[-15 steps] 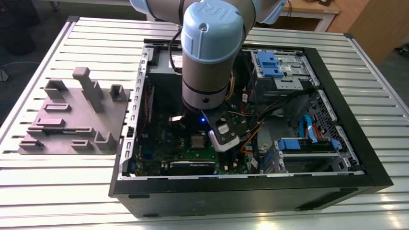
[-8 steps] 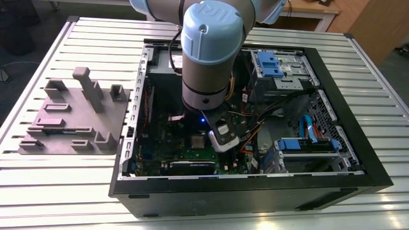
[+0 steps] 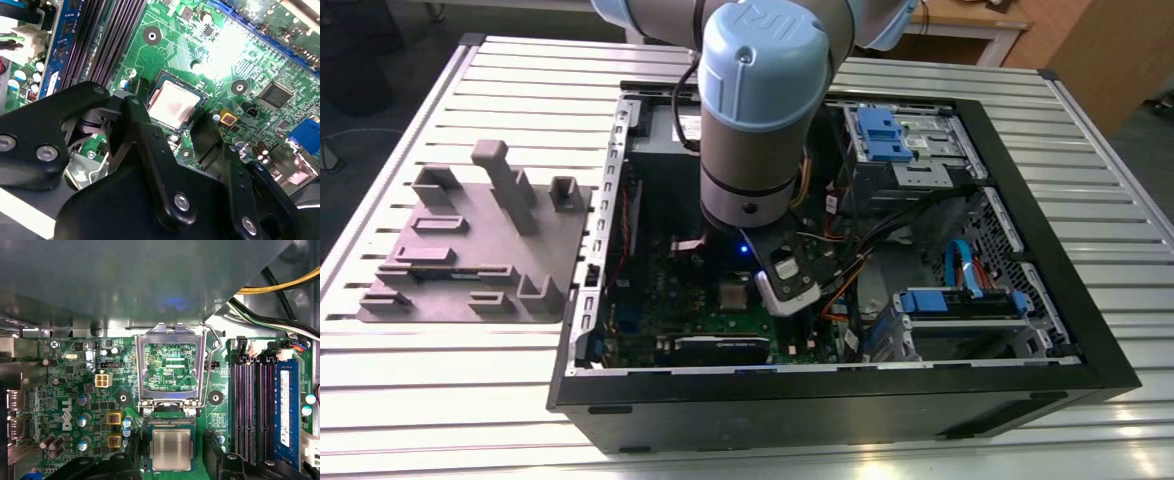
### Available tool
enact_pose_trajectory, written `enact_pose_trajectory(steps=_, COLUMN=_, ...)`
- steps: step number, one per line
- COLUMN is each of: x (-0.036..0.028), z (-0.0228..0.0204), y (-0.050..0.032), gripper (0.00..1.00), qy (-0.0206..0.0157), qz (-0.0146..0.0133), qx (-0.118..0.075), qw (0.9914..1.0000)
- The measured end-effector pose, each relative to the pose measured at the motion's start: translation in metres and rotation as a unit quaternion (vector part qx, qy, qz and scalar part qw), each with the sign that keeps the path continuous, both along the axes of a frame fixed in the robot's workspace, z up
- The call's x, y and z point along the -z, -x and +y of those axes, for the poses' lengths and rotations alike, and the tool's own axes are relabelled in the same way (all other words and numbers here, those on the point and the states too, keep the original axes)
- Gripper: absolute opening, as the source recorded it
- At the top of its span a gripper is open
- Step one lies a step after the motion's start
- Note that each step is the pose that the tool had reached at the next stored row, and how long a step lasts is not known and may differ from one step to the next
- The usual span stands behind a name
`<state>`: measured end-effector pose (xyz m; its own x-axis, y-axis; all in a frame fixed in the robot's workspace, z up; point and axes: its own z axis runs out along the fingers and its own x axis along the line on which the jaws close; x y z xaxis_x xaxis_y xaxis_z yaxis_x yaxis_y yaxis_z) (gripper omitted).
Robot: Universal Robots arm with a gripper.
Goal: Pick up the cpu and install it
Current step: 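Place the cpu into insertion slot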
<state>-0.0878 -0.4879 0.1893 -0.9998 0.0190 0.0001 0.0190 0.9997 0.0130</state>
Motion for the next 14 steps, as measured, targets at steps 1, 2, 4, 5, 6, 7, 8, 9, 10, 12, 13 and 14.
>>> enact_pose_trajectory(steps=1, x=0.0004, z=0.0000, y=0.0000, gripper=0.59, qy=0.0000, qz=0.0000, qx=0.000, qw=1.00000)
enact_pose_trajectory(steps=2, x=0.0005, z=0.0000, y=0.0000, gripper=0.59, qy=0.0001, qz=0.0000, qx=0.000, qw=1.00000)
enact_pose_trajectory(steps=4, x=0.0005, z=0.0000, y=-0.0001, gripper=0.52, qy=0.0002, qz=0.0001, qx=0.000, qw=1.00000)
enact_pose_trajectory(steps=5, x=0.0006, z=0.0000, y=-0.0001, gripper=0.52, qy=0.0001, qz=0.0001, qx=0.000, qw=1.00000)
enact_pose_trajectory(steps=6, x=0.0007, z=0.0000, y=-0.0001, gripper=0.52, qy=0.0000, qz=0.0000, qx=0.000, qw=1.00000)
enact_pose_trajectory(steps=7, x=0.0008, z=0.0003, y=-0.0002, gripper=0.52, qy=-0.0003, qz=-0.0001, qx=0.000, qw=1.00000)
enact_pose_trajectory(steps=8, x=0.0008, z=0.0005, y=-0.0002, gripper=0.52, qy=-0.0005, qz=-0.0001, qx=0.000, qw=1.00000)
enact_pose_trajectory(steps=9, x=0.0009, z=0.0008, y=-0.0002, gripper=0.52, qy=-0.0004, qz=-0.0001, qx=0.000, qw=1.00000)
enact_pose_trajectory(steps=10, x=0.0010, z=0.0011, y=-0.0002, gripper=0.52, qy=-0.0004, qz=0.0000, qx=0.000, qw=1.00000)
enact_pose_trajectory(steps=12, x=0.0010, z=0.0011, y=-0.0001, gripper=0.52, qy=-0.0003, qz=0.0001, qx=0.001, qw=1.00000)
enact_pose_trajectory(steps=13, x=0.0010, z=0.0011, y=-0.0001, gripper=0.52, qy=-0.0002, qz=0.0001, qx=0.001, qw=1.00000)
enact_pose_trajectory(steps=14, x=0.0011, z=0.0011, y=-0.0001, gripper=0.52, qy=-0.0003, qz=0.0000, qx=0.001, qw=1.00000)
